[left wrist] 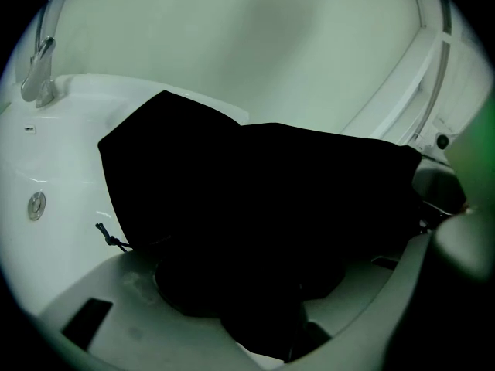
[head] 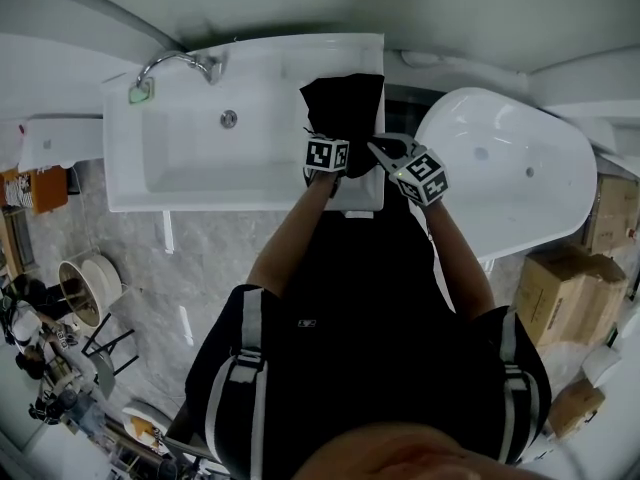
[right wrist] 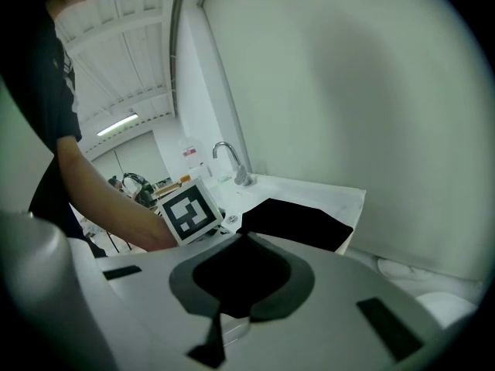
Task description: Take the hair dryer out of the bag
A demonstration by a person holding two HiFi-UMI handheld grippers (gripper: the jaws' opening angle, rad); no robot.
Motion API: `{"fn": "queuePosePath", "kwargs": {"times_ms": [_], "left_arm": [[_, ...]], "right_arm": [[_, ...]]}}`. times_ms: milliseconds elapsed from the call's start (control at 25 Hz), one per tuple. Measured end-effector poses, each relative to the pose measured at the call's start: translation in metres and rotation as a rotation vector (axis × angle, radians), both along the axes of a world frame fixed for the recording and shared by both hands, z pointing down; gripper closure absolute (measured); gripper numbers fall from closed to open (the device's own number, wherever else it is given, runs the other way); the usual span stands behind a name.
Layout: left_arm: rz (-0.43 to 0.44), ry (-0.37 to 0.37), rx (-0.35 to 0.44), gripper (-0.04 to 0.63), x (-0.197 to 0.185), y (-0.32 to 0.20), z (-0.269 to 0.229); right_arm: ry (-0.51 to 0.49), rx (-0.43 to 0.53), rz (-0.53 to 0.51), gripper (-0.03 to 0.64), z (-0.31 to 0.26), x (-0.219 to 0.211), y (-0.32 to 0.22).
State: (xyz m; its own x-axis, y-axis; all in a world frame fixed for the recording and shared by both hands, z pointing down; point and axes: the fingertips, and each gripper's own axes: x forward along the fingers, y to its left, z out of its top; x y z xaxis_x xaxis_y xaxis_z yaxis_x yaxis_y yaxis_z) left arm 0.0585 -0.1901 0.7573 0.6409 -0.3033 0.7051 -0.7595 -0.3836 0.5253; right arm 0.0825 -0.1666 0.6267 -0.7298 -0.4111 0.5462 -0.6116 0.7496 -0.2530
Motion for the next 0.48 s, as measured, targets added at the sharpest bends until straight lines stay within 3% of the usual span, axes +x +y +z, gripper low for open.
{"fn": "queuePosePath", "kwargs": {"times_ms": [280,480], "left_arm": [[-0.044,-0.154,-0.006,0.386,0.009,-0.008,0.020],[-0.080,-0.273,0.062,0.371,0.006,-0.019,0.021]], "right_arm": [[-0.001,-0.022,-0.003,0.549,0.013,0.008,0.006],[-0.021,-0.042,0.017,0.549,0.022,0.016,0.006]]}}
